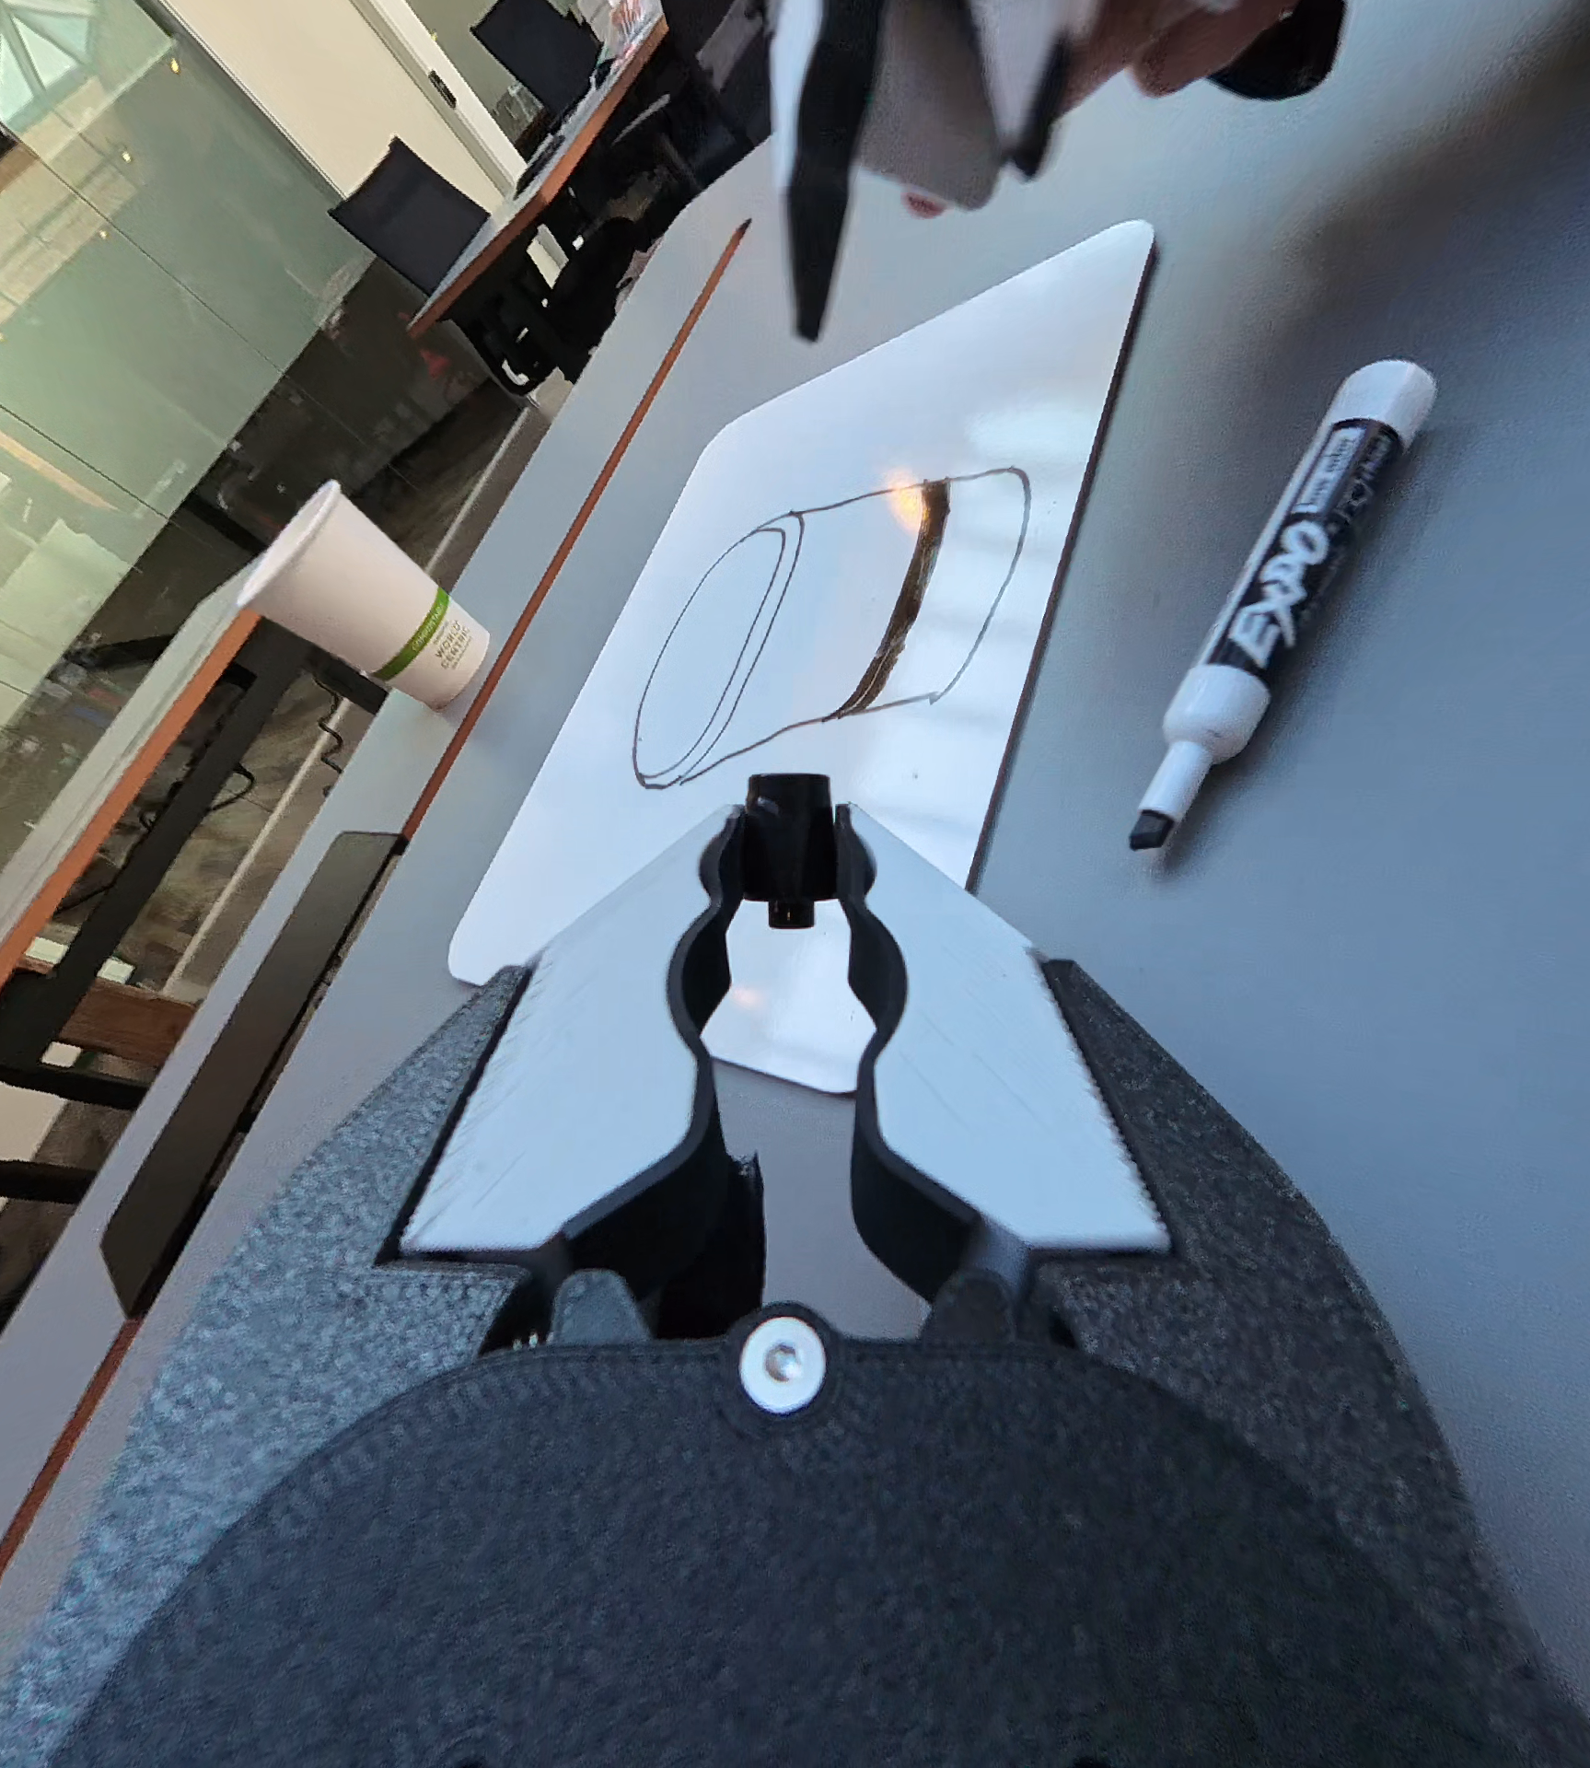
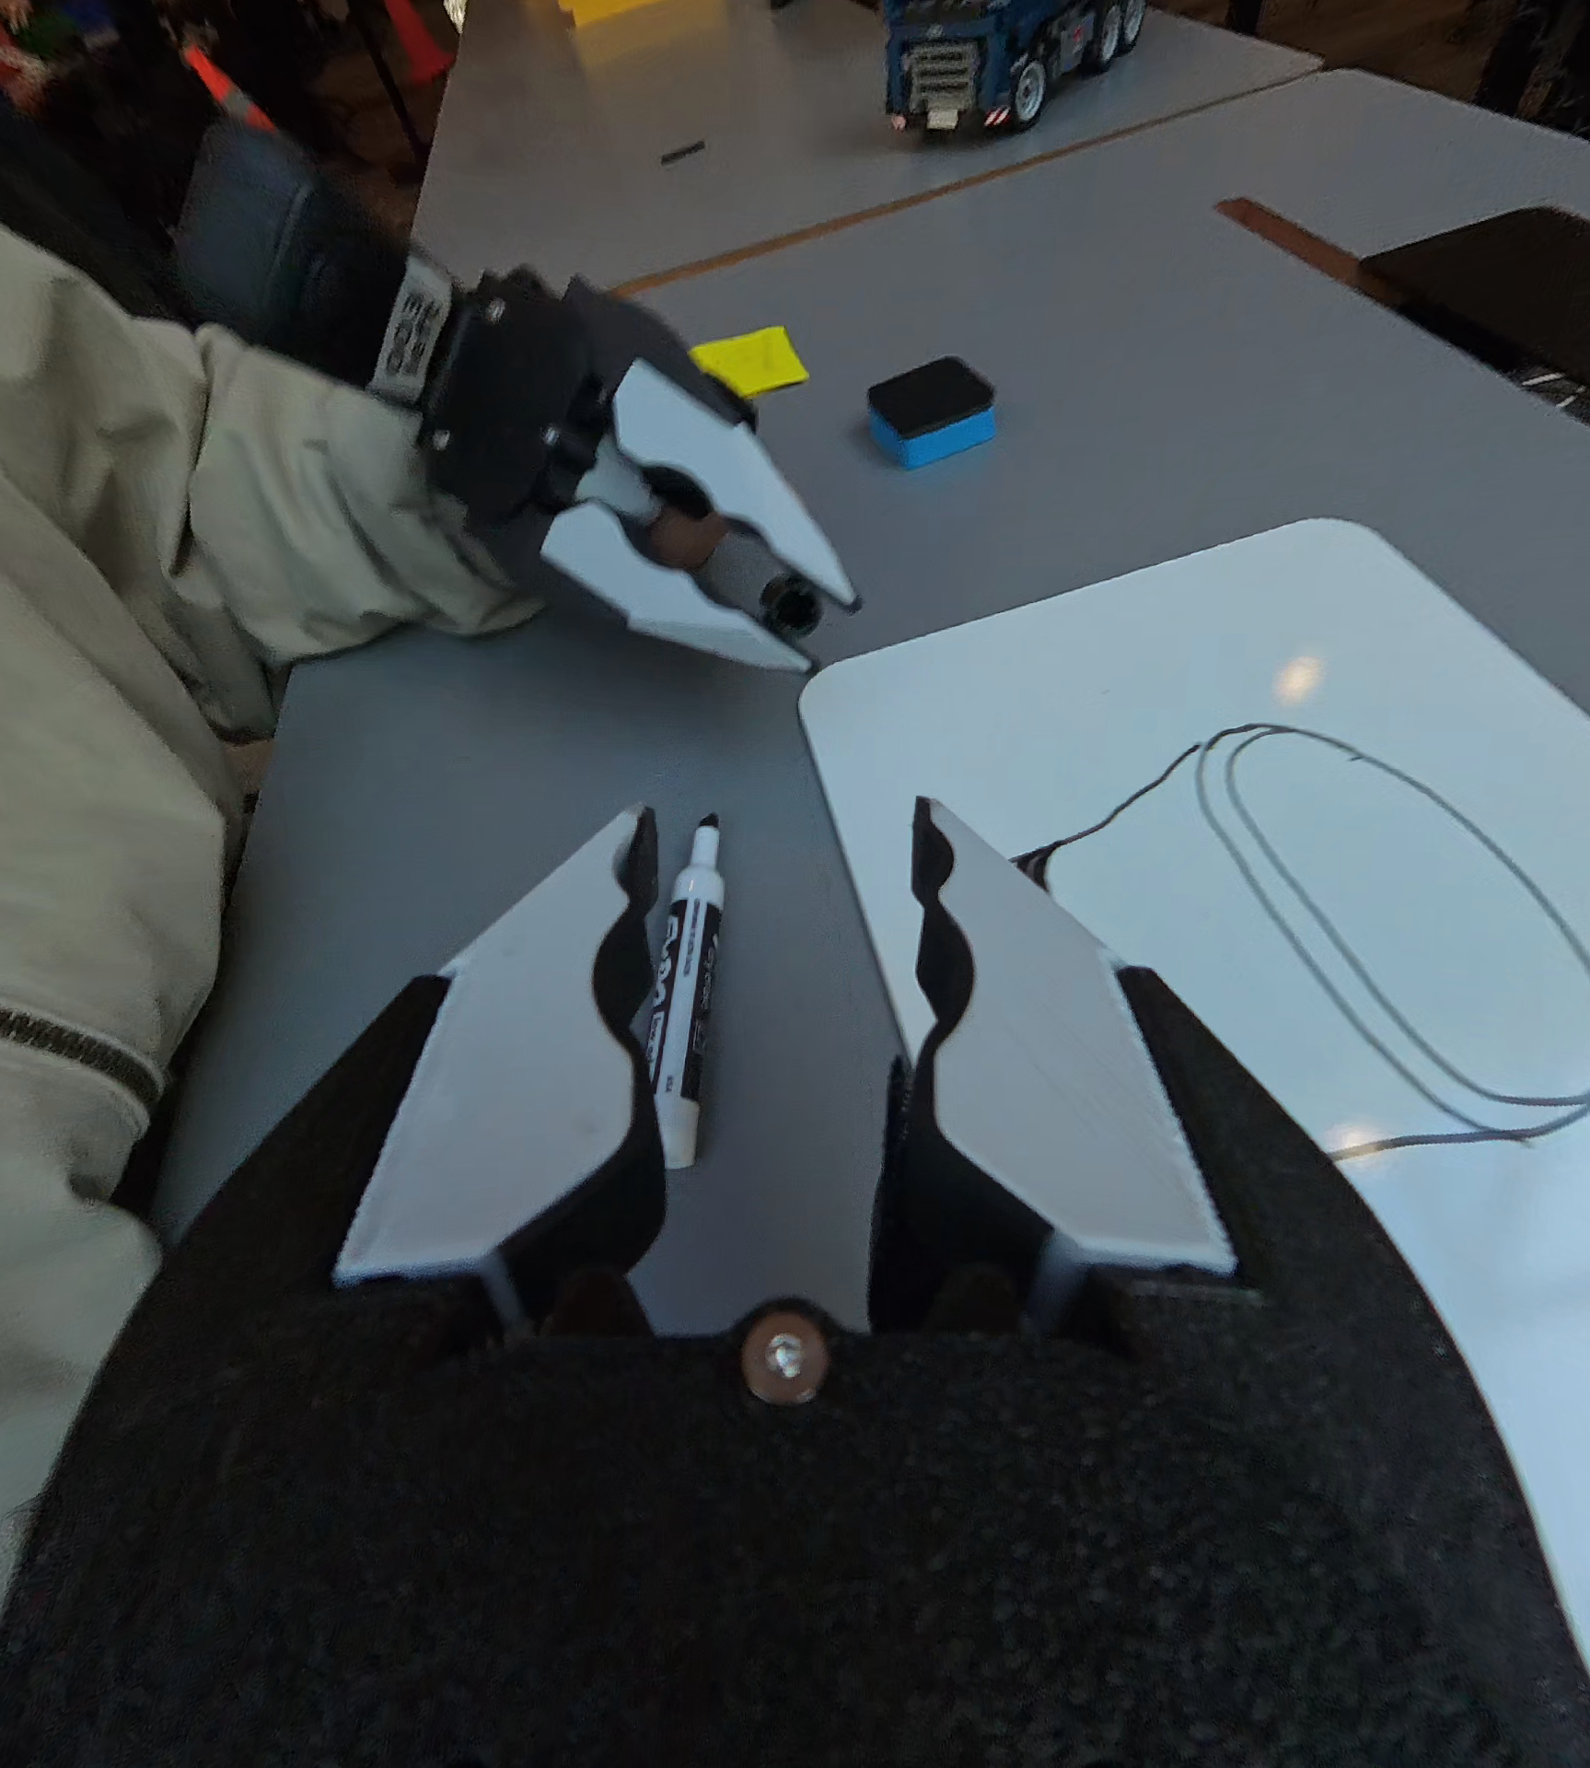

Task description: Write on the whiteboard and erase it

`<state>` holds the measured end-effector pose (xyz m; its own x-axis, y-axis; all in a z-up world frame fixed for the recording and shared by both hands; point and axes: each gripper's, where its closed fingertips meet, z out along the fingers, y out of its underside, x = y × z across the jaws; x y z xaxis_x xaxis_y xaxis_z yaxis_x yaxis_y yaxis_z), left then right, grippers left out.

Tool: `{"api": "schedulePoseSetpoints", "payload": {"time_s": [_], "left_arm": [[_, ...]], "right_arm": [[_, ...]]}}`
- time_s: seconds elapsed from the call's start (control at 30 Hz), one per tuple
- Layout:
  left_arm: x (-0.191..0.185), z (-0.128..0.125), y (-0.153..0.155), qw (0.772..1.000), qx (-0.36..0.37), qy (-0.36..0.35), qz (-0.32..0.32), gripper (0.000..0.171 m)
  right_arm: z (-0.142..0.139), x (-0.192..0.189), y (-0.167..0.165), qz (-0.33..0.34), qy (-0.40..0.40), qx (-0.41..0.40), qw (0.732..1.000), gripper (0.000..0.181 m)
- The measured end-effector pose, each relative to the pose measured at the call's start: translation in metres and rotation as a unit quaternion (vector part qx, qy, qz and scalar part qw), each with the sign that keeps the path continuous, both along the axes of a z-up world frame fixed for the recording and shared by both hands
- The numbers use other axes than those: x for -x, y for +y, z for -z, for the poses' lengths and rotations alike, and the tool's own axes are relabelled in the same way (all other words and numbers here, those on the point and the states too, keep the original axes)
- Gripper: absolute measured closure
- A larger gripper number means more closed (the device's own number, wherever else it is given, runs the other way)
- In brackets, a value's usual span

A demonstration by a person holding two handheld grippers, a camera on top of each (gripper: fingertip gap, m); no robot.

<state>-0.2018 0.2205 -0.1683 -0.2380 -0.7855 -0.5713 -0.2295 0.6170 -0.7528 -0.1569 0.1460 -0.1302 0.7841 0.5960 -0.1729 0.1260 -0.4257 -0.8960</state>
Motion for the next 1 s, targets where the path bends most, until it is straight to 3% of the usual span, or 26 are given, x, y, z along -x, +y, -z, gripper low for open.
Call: {"api": "schedulePoseSetpoints", "payload": {"time_s": [0.17,0.23,0.33,0.43,0.63,0.83,0.9,1.0], "left_arm": [[0.036,0.0,0.0,0.998,0.048,0.038,0.027,0.153],[0.055,-0.001,-0.012,0.992,0.097,0.062,0.047,0.153],[0.081,0.0,-0.033,0.986,0.133,0.073,0.069,0.153],[0.1,0.012,-0.056,0.984,0.12,0.098,0.088,0.153],[0.118,0.04,-0.081,0.982,0.027,0.15,0.113,0.153],[0.113,0.048,-0.085,0.977,0.014,0.173,0.121,0.153],[0.11,0.048,-0.085,0.977,0.015,0.176,0.119,0.153],[0.106,0.048,-0.089,0.977,0.006,0.177,0.121,0.153]], "right_arm": [[0.037,0.065,-0.042,0.019,-0.022,0.035,0.999,0.123],[0.05,0.078,-0.053,0.037,-0.027,0.064,0.997,0.122],[0.075,0.095,-0.064,0.04,-0.1,0.091,0.99,0.126],[0.091,0.105,-0.066,0.033,-0.148,0.108,0.982,0.132],[0.093,0.126,-0.06,-0.014,-0.162,0.094,0.982,0.165],[0.068,0.131,-0.049,-0.027,-0.219,0.031,0.975,0.164],[0.075,0.127,-0.048,-0.025,-0.257,0.049,0.965,0.164],[0.075,0.131,-0.047,-0.03,-0.251,0.046,0.966,0.164]]}}
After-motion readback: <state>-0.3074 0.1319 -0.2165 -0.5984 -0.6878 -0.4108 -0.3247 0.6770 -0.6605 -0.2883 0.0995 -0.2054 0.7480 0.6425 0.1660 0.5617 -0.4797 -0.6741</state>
